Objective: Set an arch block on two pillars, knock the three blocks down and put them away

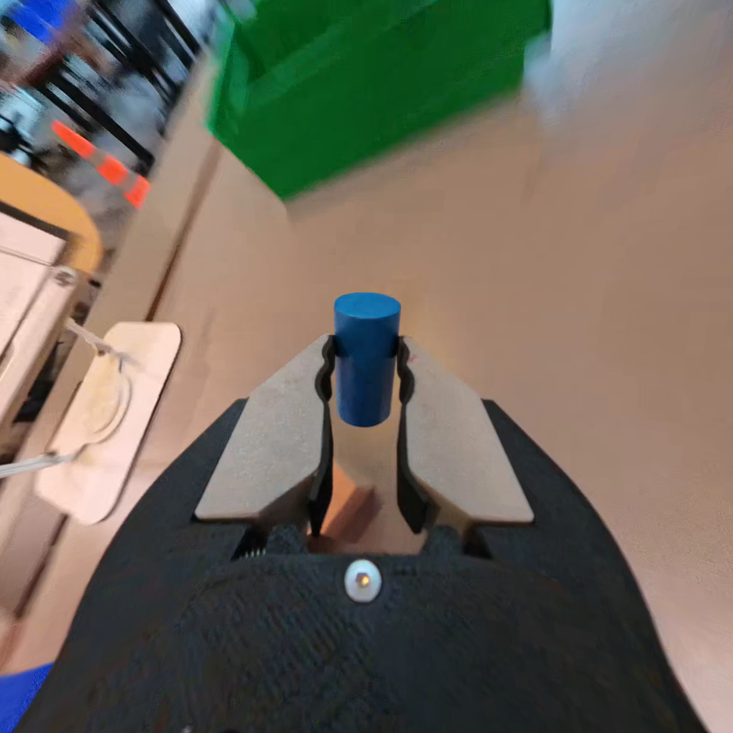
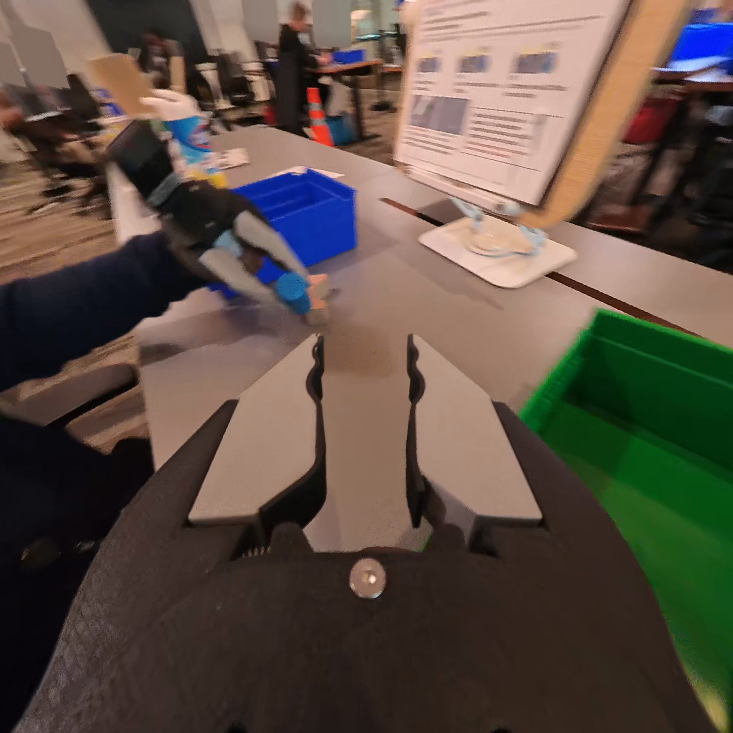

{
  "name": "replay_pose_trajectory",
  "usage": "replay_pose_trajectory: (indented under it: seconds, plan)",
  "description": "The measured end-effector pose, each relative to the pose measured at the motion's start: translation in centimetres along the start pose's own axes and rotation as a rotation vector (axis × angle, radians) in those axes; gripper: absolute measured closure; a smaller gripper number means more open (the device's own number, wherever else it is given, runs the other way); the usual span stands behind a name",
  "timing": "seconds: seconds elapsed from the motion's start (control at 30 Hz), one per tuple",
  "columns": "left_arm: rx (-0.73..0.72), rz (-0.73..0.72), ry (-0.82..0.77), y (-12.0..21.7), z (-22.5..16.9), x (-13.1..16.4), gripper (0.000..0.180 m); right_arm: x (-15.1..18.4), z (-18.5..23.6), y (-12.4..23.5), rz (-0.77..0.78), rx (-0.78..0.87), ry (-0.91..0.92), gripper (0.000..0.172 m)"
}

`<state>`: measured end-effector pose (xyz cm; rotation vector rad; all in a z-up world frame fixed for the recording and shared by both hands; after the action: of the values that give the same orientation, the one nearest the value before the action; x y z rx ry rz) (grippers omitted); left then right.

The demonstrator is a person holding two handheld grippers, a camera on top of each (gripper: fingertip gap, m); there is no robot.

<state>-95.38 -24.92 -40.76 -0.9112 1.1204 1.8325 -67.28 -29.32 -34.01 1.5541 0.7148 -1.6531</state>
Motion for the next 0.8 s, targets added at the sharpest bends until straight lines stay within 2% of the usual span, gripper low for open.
replay_pose_trajectory:
  seconds: [0.07,0.17,0.23,0.3,0.4,0.53,0.7,0.8]
  plan:
    - [-0.059,-0.192,0.252,0.0,0.9,-1.6,0.152,0.3,1.6,-1.3,0.007,-0.122,0.041,0.124]
    - [0.118,-0.278,0.71,-1.1,0.8,-1.6,0.152,1.5,4.2,-3.3,0.041,-0.289,0.16,0.098]
    - [0.202,-0.329,0.872,-1.8,0.5,-1.5,0.152,2.2,5.9,-4.7,0.032,-0.354,0.284,0.098]
    - [0.256,-0.377,0.958,-2.4,0.2,-1.3,0.152,2.8,6.8,-6.3,0.032,-0.341,0.38,0.099]
    - [0.377,-0.425,1.085,-3.2,-0.5,-1.4,0.152,3.1,7.0,-8.7,0.015,-0.229,0.526,0.098]
    - [0.474,-0.468,1.186,-3.6,-0.9,-1.5,0.152,4.3,8.2,-10.1,0.023,-0.186,0.738,0.092]
    - [0.551,-0.474,1.206,-3.3,-1.8,-1.6,0.151,4.8,8.6,-10.9,0.046,-0.155,0.801,0.09]
    - [0.566,-0.467,1.203,-3.4,-2.4,-1.7,0.152,5.3,9.0,-11.1,0.072,-0.179,0.841,0.101]
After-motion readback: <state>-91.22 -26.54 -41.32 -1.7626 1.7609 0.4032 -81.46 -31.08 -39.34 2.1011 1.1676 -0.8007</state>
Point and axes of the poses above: each gripper's, where its closed fingertips meet, y back along the fingers, x out of its underside, z = x × y across the jaws, the point moved 7 cm from there along y, back along the fingers, and after that the axes turned 9 degrees about -z, right-handed, at the moved point
